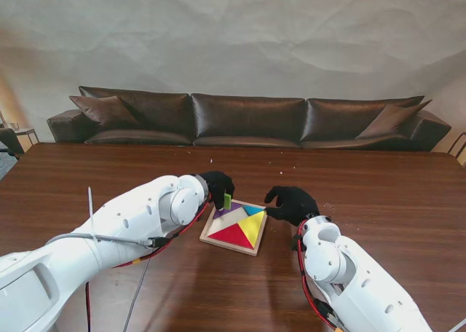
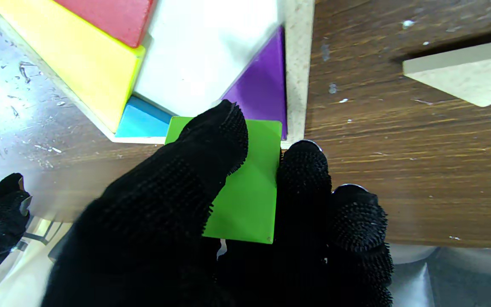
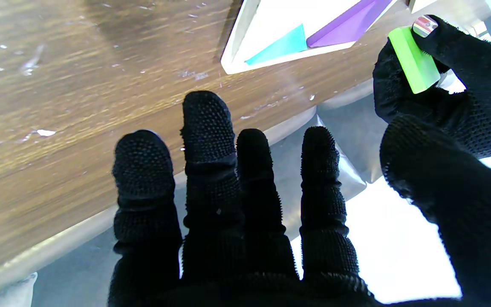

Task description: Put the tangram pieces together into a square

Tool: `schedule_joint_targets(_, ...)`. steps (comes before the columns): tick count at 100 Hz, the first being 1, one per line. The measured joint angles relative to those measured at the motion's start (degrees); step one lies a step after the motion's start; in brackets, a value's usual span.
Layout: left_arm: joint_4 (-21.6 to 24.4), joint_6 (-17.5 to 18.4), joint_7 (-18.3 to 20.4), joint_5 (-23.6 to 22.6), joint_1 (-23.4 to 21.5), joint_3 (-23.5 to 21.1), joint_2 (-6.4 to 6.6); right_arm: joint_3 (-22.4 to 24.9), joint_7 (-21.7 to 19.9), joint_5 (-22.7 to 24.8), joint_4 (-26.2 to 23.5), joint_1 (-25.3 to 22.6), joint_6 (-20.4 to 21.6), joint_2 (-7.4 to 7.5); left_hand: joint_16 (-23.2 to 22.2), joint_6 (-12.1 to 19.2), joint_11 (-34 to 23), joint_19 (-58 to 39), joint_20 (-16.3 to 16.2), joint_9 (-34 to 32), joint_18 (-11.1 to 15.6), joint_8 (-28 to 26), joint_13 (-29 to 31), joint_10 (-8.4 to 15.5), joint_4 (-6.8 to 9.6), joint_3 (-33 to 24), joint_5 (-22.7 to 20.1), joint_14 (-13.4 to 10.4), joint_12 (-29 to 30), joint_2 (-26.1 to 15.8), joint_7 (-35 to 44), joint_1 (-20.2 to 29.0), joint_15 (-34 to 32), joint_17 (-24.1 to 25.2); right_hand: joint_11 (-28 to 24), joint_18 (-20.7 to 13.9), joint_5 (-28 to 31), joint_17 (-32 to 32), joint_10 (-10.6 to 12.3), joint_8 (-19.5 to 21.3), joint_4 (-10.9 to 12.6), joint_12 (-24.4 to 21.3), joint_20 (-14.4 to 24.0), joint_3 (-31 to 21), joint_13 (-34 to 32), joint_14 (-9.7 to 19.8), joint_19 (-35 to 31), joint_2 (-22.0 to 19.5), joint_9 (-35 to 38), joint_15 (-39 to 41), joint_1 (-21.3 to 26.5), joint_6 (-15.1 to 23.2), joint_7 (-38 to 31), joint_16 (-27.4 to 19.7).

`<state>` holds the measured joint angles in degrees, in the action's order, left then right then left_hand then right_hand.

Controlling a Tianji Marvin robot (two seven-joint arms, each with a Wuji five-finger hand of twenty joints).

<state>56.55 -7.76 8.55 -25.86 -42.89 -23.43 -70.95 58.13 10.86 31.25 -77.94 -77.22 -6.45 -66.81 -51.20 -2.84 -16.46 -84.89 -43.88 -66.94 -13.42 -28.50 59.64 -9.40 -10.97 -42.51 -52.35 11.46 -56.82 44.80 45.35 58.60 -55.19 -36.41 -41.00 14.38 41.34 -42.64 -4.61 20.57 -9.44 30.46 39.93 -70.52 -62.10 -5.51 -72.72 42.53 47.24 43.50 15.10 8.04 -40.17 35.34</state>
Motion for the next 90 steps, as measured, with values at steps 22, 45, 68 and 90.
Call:
schedule_joint_targets(22, 2.3, -1.2, 1.8, 0.9, -0.6, 0.8, -0.02, 0.2, -0.5, -0.4, 0.0, 0.0, -0.1, 0.07, 0.0, 0.0, -0.7, -0.7, 0.0, 0.0, 0.0, 0.0, 0.0, 0.0, 0.00, 0.0, 0.0, -0.1, -0.7, 0.0, 0.3, -0.6, -0.7, 0.0, 0.0, 0.0, 0.0, 0.0, -0.1, 0.0, 0.0, 0.0, 0.0, 0.1, 0.0, 0.0, 0.0, 0.0, 0.0, 0.0, 1.0, -0.1, 0.0, 0.0)
schedule_joint_targets(45, 1.8, -1.1, 3.4, 2.2, 0.3, 3.3, -0.47, 0.2, -0.9, -0.8, 0.0, 0.0, -0.1, 0.10, 0.0, 0.0, -0.7, -0.8, -0.1, 0.1, 0.0, 0.0, -0.1, 0.0, 0.00, 0.0, 0.1, -0.1, -2.2, 0.0, 0.6, -0.6, -1.5, 0.5, 0.0, 0.0, 0.0, 0.0, -0.2, 0.0, 0.0, 0.0, 0.0, 0.0, 0.0, 0.0, 0.0, 0.0, 0.0, 0.1, 1.4, -0.6, 0.0, 0.0)
schedule_joint_targets(68, -2.0, -0.5, 3.6, 3.0, 1.5, 4.8, -2.20, 0.6, -1.8, -0.8, -0.5, -0.3, -0.1, 0.32, 0.0, 0.0, -1.2, -1.4, -0.7, 0.9, 0.3, 0.1, -0.6, 0.0, 0.00, 0.0, 0.1, -0.1, -3.5, 0.0, 0.6, -0.6, -2.1, 1.4, 0.0, 0.0, 0.0, 0.0, -0.2, 0.0, 0.0, 0.0, 0.0, 0.0, 0.1, 0.0, -0.1, -0.3, 0.0, 0.4, 1.4, -0.8, 0.0, 0.0)
schedule_joint_targets(90, -5.6, 0.6, 3.1, 3.8, 2.2, 6.1, -3.78, 0.6, -2.3, -1.1, -0.7, -0.4, -0.1, 0.41, 0.0, -0.1, -2.5, -1.4, -0.7, 1.8, 0.5, 0.1, -1.5, 0.0, 0.00, 0.2, 0.7, -0.1, -5.2, -0.6, 1.1, -0.6, -2.2, 2.2, 0.0, 0.0, 0.0, 0.0, -0.3, 0.0, 0.0, -0.1, 0.0, 0.0, 0.1, -0.1, -0.1, -1.4, 0.0, 0.4, 1.4, -1.4, 0.0, 0.0)
